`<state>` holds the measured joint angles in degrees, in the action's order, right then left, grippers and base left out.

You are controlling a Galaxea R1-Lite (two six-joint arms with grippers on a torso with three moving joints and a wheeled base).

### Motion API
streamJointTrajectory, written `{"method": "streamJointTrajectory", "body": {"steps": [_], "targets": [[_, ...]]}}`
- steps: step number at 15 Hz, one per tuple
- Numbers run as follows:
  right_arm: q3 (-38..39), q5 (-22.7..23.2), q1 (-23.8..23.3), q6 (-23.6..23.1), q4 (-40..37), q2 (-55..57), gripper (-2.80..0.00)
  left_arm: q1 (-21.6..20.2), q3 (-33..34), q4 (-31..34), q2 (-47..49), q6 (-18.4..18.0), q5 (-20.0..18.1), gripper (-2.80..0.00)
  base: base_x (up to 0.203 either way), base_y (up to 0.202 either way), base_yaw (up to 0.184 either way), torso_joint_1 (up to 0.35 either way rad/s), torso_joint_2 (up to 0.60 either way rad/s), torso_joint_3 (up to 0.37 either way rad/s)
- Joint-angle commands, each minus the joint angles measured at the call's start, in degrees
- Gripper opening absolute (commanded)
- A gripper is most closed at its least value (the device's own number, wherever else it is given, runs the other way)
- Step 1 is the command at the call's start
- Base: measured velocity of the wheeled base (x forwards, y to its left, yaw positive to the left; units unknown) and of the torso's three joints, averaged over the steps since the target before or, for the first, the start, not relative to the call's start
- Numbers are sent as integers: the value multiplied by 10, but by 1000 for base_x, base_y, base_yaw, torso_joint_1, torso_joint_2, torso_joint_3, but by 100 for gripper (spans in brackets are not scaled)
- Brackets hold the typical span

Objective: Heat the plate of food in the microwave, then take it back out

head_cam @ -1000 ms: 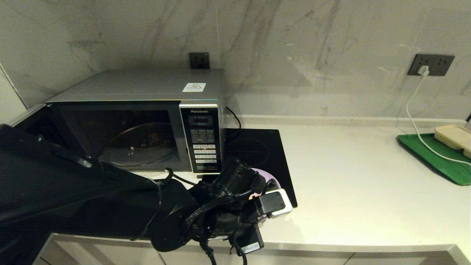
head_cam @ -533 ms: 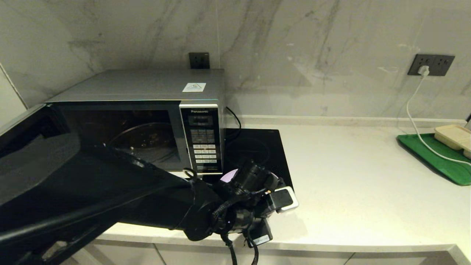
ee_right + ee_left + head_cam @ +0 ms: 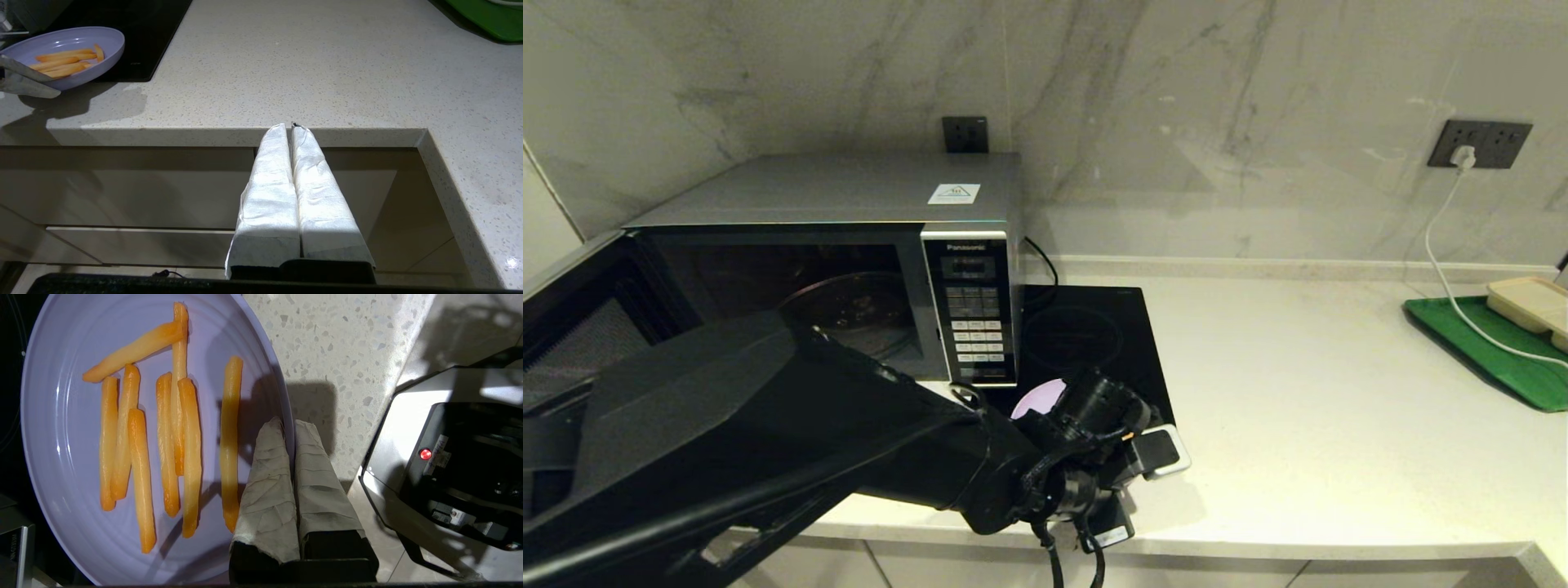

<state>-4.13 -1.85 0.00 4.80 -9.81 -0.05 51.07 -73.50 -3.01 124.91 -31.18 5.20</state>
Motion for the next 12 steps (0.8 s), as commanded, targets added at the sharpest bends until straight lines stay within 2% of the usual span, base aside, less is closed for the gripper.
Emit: {"method": "streamJointTrajectory", "body": {"steps": [1,6,7,12], "targets": [[0,0,0,0,-1,0,-280,-1,-5,-5,13,-1,2,-280,0,0,0,0,0,0],[0,0,0,0,-1,0,-280,5,-5,-8,12,0,5,-280,0,0,0,0,0,0],[0,0,0,0,0,0,-280,5,-5,-8,14,0,6,0,0,0,0,0,0,0],[0,0,0,0,-2,0,-280,8,-4,-7,2,1,6,0,0,0,0,0,0,0]]}}
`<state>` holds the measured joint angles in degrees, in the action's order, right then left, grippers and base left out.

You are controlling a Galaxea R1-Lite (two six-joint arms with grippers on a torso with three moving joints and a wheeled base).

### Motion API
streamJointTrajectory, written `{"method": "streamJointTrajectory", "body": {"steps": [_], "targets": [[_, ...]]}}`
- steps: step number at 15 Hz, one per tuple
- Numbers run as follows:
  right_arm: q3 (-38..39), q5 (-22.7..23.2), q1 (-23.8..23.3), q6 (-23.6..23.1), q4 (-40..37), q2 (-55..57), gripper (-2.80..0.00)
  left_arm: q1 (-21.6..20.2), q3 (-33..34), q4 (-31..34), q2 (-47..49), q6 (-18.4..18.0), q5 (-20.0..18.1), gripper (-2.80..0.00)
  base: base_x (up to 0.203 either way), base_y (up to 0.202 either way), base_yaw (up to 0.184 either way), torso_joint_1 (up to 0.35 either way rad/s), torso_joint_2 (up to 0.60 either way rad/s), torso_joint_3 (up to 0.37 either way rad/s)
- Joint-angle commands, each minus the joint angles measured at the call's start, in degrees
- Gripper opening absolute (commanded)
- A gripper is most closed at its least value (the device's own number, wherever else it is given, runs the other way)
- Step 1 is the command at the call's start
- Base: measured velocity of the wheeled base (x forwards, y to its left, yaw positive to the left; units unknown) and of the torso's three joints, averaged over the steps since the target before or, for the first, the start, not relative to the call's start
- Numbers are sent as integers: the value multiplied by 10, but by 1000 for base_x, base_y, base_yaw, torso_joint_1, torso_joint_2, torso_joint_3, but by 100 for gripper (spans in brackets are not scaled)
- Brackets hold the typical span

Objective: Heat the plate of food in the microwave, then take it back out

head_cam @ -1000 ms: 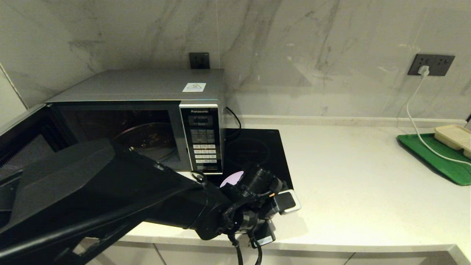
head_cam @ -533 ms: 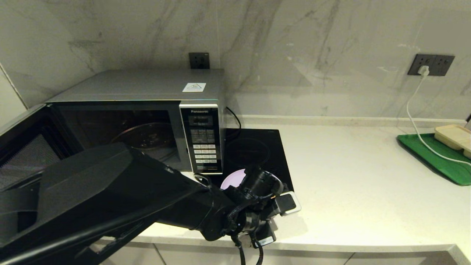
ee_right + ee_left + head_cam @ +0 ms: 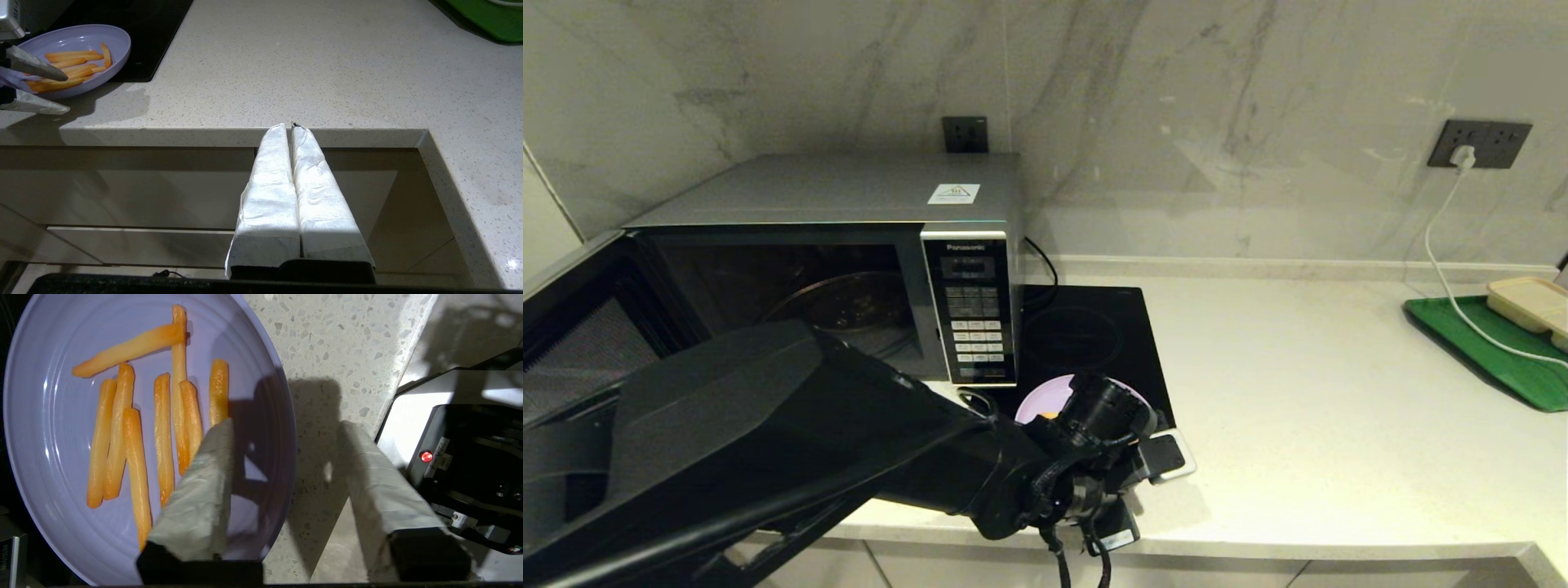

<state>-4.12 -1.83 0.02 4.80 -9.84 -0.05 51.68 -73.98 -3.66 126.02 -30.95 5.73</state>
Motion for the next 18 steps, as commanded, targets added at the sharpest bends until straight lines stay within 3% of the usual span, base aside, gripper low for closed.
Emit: {"method": "streamJointTrajectory", "body": {"steps": [1,6,10,11,15,18], "targets": [[0,0,0,0,0,0,-280,4,3,1,-19,-2,1,0,0,0,0,0,0,0],[0,0,0,0,0,0,-280,23,36,9,-88,16,11,0,0,0,0,0,0,0],[0,0,0,0,0,0,-280,0,66,32,-166,19,21,0,0,0,0,0,0,0],[0,0,0,0,-1,0,-280,-11,85,34,-190,20,22,-280,0,0,0,0,0,0],[0,0,0,0,0,0,-280,-54,146,44,-311,24,25,-280,0,0,0,0,0,0],[0,0,0,0,0,0,-280,-77,162,106,-432,37,34,-280,0,0,0,0,0,0]]}}
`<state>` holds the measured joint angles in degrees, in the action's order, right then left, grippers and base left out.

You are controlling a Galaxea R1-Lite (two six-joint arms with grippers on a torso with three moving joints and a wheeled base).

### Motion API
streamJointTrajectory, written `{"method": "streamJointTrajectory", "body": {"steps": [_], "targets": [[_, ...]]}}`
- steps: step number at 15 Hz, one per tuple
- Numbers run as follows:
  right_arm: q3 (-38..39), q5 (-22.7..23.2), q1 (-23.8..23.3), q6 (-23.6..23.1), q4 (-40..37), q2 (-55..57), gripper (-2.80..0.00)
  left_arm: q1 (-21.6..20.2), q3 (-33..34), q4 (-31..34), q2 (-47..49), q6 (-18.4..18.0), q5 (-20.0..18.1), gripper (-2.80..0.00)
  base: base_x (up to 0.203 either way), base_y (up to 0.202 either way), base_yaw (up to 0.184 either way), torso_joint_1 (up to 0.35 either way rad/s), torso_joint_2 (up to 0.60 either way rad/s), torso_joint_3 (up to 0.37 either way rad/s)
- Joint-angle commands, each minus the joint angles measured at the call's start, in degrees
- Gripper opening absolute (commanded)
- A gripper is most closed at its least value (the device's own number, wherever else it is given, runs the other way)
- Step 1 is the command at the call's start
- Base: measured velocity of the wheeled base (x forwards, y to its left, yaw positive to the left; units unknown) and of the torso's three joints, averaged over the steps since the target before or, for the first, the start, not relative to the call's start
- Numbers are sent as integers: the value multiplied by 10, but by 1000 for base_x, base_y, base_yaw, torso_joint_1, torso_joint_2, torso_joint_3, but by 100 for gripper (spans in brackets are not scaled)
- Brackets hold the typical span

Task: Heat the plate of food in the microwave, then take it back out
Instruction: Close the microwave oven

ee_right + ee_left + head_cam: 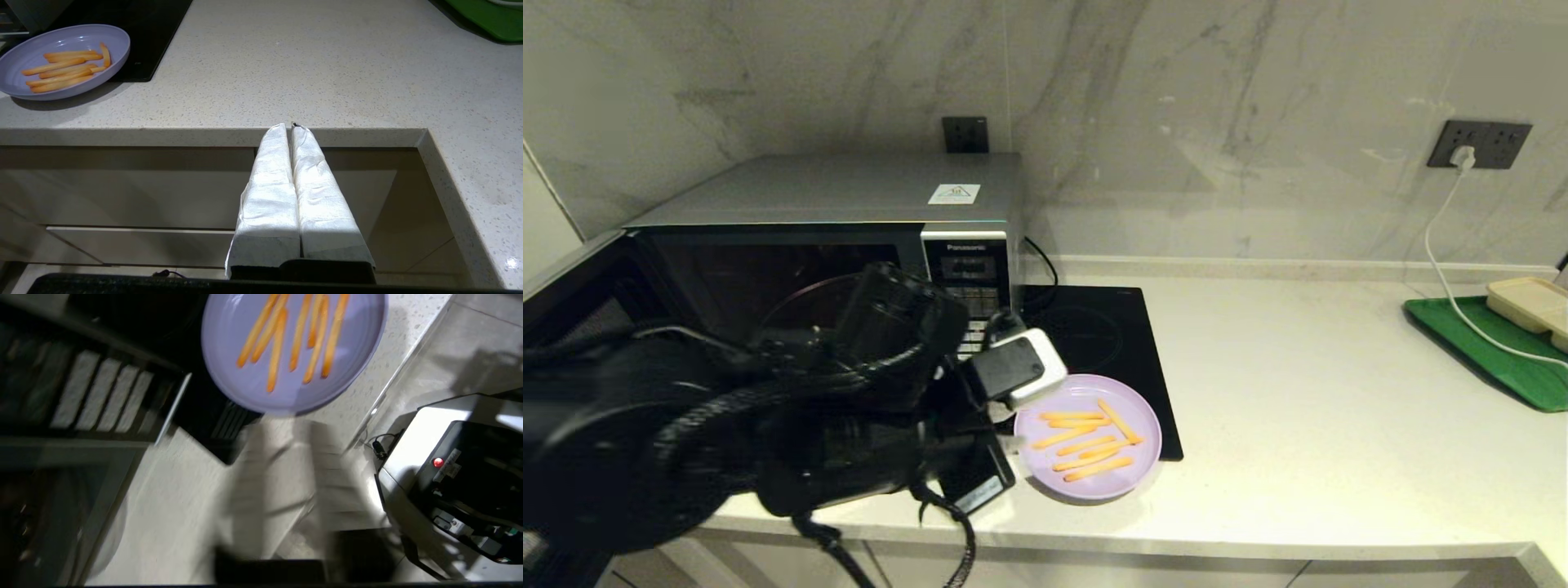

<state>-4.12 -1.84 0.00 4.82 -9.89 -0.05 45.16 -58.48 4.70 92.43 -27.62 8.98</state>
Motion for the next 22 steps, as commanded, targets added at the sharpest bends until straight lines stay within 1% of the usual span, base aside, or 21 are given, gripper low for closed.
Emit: {"method": "streamJointTrajectory", "body": {"steps": [1,2,3,5,7,8,10,13,15,16,17,18,19,20,22], "targets": [[0,0,0,0,0,0,-280,-23,9,50,-142,15,3,-280,0,0,0,0,0,0],[0,0,1,0,0,0,-280,-40,10,76,-183,25,4,-280,0,0,0,0,0,0],[0,0,0,0,-1,0,-280,-72,10,93,-218,33,4,-280,0,0,0,0,0,0],[0,0,1,0,0,0,-280,-172,9,111,-269,41,2,-280,0,0,0,0,0,0],[0,0,0,0,-1,0,-280,-261,4,120,-321,56,-1,-280,0,0,0,0,0,0],[0,0,0,0,0,0,-280,-304,-1,125,-333,69,-1,-280,0,0,0,0,0,0],[0,0,0,0,-1,0,-280,-410,-27,147,-344,90,-9,-280,0,0,0,0,0,0],[0,0,1,0,0,0,-280,-574,-76,197,-350,113,-53,-280,0,0,0,0,0,0],[0,0,0,0,0,0,-280,-657,-90,218,-347,125,-70,-280,0,0,0,0,0,0],[0,0,1,0,0,0,-280,-687,-89,223,-347,132,-90,-280,0,0,0,0,0,0],[0,0,0,0,0,0,-280,-708,-80,222,-347,133,-107,-280,0,0,0,0,0,0],[0,0,0,0,0,0,-280,-728,-69,199,-347,135,-119,-280,0,0,0,0,0,0],[0,0,0,0,0,0,-280,-739,-52,147,-343,135,-128,-280,0,0,0,0,0,0],[0,0,0,0,-1,0,-280,-752,-33,81,-333,135,-132,-280,0,0,0,0,0,0],[0,0,1,0,0,0,-280,-780,6,-96,-287,137,-134,-280,0,0,0,0,0,0]]}}
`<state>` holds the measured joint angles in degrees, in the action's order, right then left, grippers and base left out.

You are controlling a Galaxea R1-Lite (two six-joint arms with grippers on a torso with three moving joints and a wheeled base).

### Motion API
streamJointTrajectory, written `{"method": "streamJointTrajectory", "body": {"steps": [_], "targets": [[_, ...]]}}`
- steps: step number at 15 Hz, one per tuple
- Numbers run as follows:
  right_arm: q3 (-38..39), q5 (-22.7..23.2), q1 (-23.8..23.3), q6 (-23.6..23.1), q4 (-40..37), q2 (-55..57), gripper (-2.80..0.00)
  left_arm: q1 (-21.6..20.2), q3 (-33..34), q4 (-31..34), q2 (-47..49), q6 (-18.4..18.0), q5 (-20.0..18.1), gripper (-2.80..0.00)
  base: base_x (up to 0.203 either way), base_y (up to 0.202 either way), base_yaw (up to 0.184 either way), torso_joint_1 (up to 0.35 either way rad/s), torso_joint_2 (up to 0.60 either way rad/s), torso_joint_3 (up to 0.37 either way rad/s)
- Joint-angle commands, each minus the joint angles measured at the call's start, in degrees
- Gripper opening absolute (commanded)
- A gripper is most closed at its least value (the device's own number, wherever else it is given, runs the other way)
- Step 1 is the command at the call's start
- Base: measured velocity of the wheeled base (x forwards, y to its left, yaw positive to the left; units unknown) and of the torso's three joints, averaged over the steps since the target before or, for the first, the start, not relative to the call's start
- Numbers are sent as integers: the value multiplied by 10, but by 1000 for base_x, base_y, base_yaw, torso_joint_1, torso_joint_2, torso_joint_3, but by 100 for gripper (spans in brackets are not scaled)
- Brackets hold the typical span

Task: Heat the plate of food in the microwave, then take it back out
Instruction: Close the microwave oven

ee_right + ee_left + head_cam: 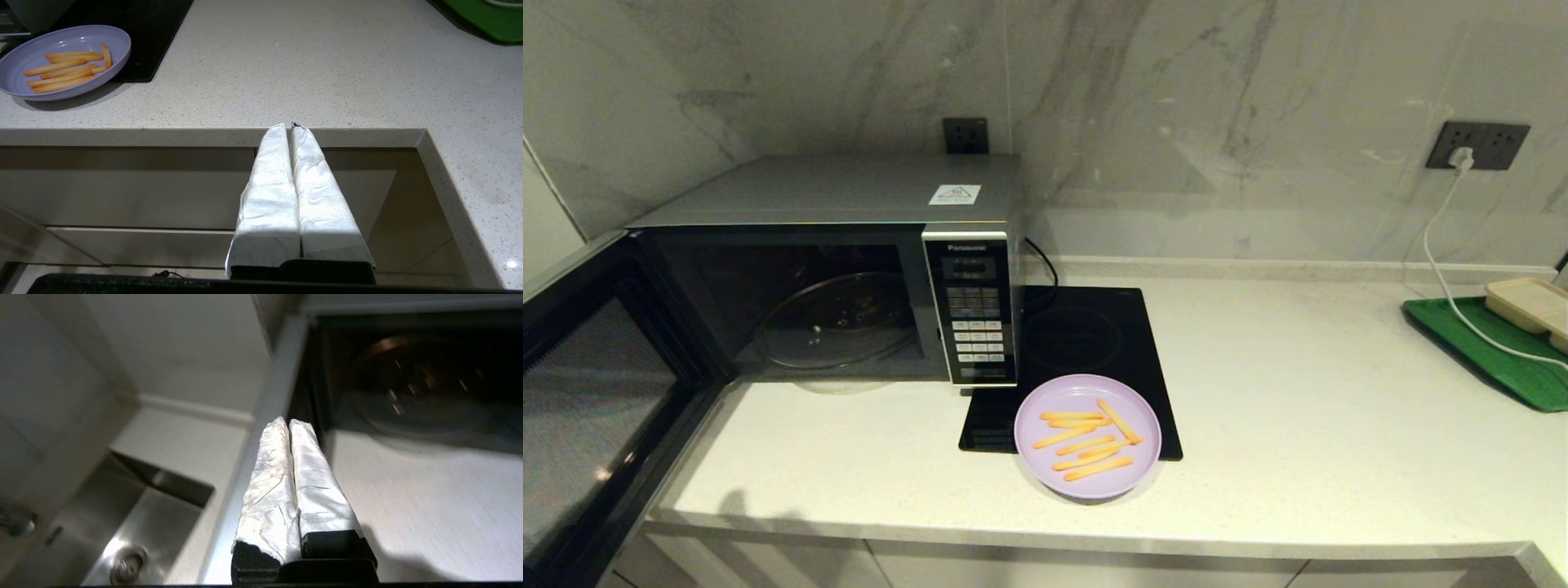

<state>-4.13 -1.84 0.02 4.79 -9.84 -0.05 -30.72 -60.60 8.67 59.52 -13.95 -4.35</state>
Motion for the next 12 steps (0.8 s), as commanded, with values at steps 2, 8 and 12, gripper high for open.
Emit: {"method": "streamJointTrajectory", "body": {"steps": [2,8,12], "targets": [[0,0,0,0,0,0,-280,-47,53,-293,115,5,-1,-280,0,0,0,0,0,0],[0,0,0,0,0,0,-280,-123,-57,18,183,63,-52,-280,0,0,0,0,0,0],[0,0,0,0,0,0,-280,-139,-277,411,210,80,-77,-280,0,0,0,0,0,0]]}}
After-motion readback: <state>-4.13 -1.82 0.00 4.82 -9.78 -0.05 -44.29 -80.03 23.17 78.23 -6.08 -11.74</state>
